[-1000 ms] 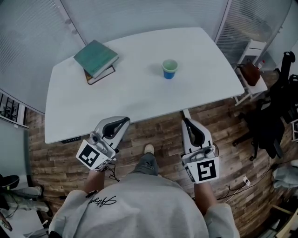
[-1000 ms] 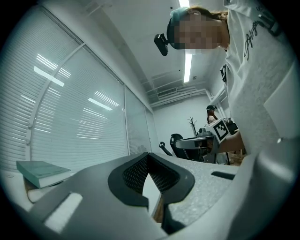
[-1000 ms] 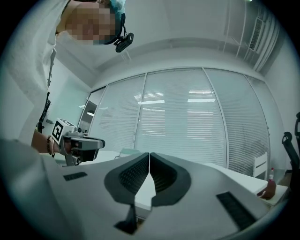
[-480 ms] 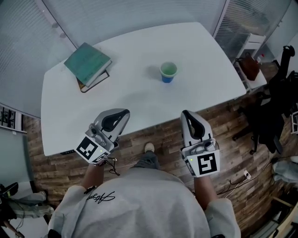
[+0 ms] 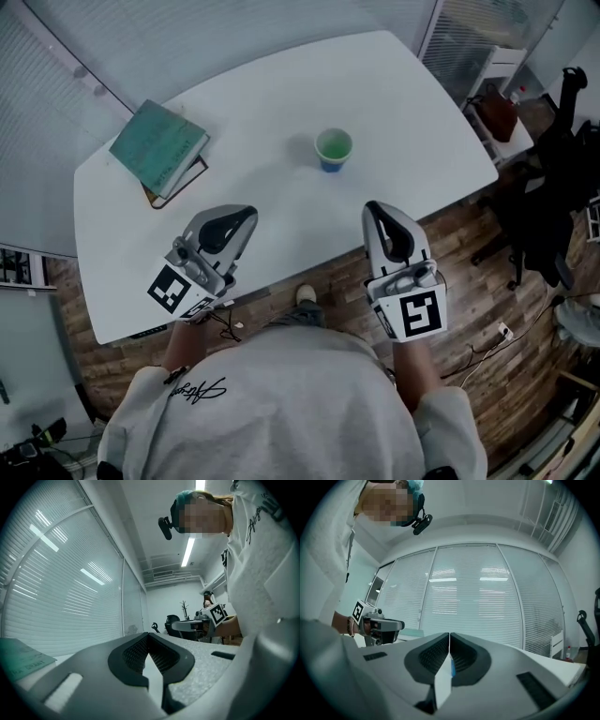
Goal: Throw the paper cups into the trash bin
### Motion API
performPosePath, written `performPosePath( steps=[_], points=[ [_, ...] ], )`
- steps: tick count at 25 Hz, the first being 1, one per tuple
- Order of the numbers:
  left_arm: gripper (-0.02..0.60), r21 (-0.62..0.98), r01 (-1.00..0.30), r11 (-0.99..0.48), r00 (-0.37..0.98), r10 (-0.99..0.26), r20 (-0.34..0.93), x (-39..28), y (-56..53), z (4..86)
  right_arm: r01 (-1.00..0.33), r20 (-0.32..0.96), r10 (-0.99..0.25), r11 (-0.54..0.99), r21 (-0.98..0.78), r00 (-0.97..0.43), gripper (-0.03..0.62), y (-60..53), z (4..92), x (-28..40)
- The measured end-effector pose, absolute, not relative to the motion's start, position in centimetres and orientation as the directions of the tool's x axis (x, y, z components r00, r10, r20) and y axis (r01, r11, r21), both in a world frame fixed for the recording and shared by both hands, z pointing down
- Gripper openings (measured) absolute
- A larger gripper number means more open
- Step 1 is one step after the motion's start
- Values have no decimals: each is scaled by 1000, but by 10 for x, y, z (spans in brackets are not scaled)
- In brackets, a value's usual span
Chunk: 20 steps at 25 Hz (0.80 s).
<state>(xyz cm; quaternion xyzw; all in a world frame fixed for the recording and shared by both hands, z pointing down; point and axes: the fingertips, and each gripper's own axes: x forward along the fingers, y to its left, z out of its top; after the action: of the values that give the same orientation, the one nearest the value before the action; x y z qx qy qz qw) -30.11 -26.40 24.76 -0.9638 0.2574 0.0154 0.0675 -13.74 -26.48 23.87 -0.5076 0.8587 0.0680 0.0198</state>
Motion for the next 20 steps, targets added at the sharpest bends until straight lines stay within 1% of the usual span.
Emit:
performPosePath(
  steps=[7,11,20],
  points=[
    [3,-94,-470,-878,882,-464,-83,-295,-285,246,-872,-92,-868,481,87,-488,12,-289,243,-139],
    [3,-118,-487,-865,873,-486,-45,-291,-291,253,-862,-74,-860,501,72,-506,12,-300,248,-136],
    [3,-106,-545,-832,838,-546,-23,-294,-298,260,-827,16,-828,561,31,-561,15,-316,274,-135]
  ],
)
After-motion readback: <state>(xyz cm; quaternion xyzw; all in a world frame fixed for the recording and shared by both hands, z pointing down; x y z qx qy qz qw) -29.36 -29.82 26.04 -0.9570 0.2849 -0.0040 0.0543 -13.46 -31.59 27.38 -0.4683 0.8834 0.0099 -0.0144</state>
